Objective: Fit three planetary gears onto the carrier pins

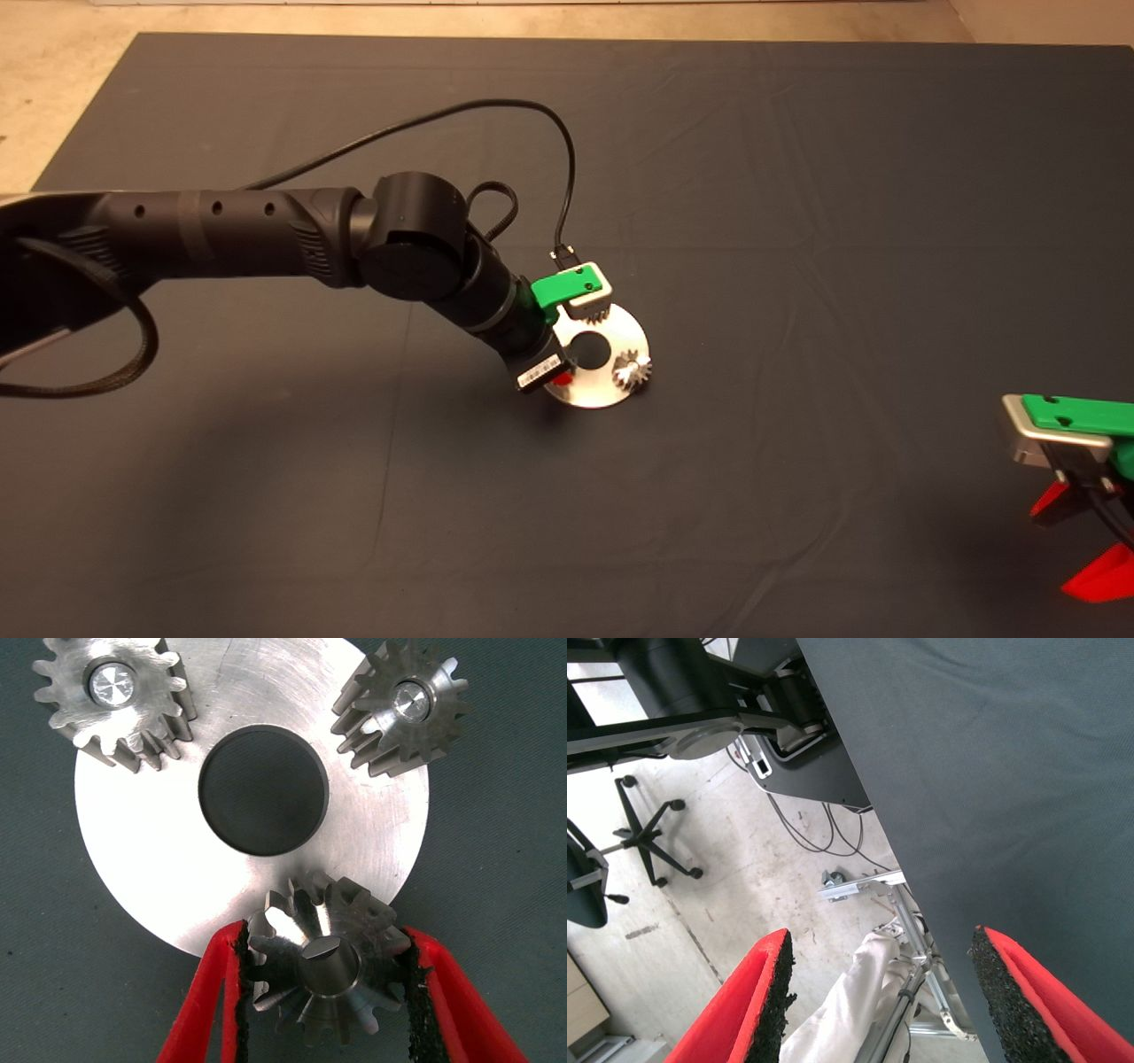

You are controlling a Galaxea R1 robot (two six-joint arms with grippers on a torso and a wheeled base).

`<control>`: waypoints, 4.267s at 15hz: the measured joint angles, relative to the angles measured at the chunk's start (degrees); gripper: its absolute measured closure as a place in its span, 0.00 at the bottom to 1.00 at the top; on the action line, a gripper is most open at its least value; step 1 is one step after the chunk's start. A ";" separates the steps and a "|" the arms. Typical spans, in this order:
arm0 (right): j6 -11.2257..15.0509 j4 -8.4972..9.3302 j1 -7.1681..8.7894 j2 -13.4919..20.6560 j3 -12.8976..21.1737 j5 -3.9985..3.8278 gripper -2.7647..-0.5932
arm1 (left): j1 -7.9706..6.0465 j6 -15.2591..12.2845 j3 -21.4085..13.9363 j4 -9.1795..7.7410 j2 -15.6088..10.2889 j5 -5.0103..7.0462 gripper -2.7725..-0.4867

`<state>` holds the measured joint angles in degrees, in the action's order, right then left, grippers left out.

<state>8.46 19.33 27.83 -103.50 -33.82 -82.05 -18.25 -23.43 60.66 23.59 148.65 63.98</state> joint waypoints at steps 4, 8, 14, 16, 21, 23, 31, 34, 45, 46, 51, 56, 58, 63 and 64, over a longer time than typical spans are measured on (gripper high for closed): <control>0.00 0.02 0.00 0.00 0.00 -0.02 0.59 | 0.00 1.48 0.11 -0.20 -0.46 -0.26 0.84; 0.00 0.02 0.00 -0.02 0.00 0.00 0.59 | -0.02 1.62 0.30 -0.41 -0.59 -0.50 0.84; 0.00 -0.01 0.00 -0.02 0.00 -0.03 0.59 | -0.02 1.96 0.91 -1.11 -0.77 -1.46 0.84; 0.00 -0.01 0.00 -0.22 0.00 -0.01 0.59 | -0.05 2.30 1.47 -1.41 -0.72 -1.71 0.84; 0.00 -0.01 0.00 -0.35 0.00 0.00 0.59 | -0.16 3.39 2.23 -2.36 -0.69 -2.12 0.84; 0.00 -0.01 0.00 -0.35 0.00 0.00 0.59 | -0.16 3.47 2.30 -2.38 -0.69 -2.14 0.84; 0.00 -0.01 0.00 -0.33 0.00 0.00 0.59 | -0.14 3.64 3.79 -2.32 -0.69 -4.17 0.84; 0.00 -0.01 0.00 -0.35 0.00 -0.02 0.59 | -0.13 3.62 4.19 -1.95 -0.72 -4.33 0.84; 0.00 -0.01 0.00 -1.77 -1.77 0.02 0.59 | -0.02 3.38 1.49 -0.96 -1.00 -1.80 0.84; 0.00 -0.01 0.00 -1.77 -1.77 -0.02 0.59 | -0.02 3.38 1.33 -0.94 -1.07 -1.63 0.84; 0.00 -0.01 0.00 -2.18 -2.04 0.00 0.59 | -0.02 3.34 0.98 -1.02 -1.66 -1.66 0.84; 0.00 -0.01 0.00 -2.60 -2.29 0.00 0.59 | -0.02 3.10 0.98 -1.02 -1.62 -1.50 0.84; 0.00 -0.01 -0.01 -2.89 -2.38 0.02 0.59 | -0.02 2.99 0.98 -1.01 -1.49 -1.41 0.84; 0.00 -0.01 0.00 -2.89 -2.40 0.00 0.59 | 0.00 2.99 0.98 -1.01 -1.49 -1.41 0.84; 0.00 0.01 0.00 -2.89 -2.40 0.00 0.59 | 0.00 2.99 0.98 -1.01 -1.49 -1.43 0.84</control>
<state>8.46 19.35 27.83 -106.39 -36.22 -82.05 -18.25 -20.44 61.64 22.58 147.16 62.55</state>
